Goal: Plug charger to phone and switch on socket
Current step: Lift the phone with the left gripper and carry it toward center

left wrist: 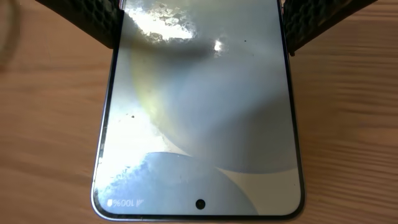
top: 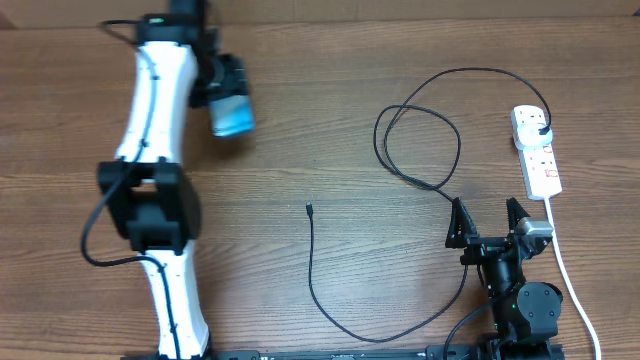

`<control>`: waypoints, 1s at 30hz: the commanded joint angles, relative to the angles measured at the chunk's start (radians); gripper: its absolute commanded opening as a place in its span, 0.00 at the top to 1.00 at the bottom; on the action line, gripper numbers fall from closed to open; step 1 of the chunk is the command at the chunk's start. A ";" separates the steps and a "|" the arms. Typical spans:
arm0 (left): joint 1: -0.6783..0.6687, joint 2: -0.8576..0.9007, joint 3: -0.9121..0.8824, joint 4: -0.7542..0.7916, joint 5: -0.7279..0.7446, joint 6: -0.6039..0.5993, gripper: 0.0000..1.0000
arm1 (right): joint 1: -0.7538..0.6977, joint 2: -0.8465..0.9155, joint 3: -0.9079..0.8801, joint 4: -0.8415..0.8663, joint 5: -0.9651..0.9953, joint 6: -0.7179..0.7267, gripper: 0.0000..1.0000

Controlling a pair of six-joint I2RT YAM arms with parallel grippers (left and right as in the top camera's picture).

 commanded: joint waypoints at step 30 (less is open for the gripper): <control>-0.228 -0.008 0.027 -0.418 0.336 -0.159 0.96 | -0.003 -0.008 -0.011 0.005 -0.006 -0.002 0.00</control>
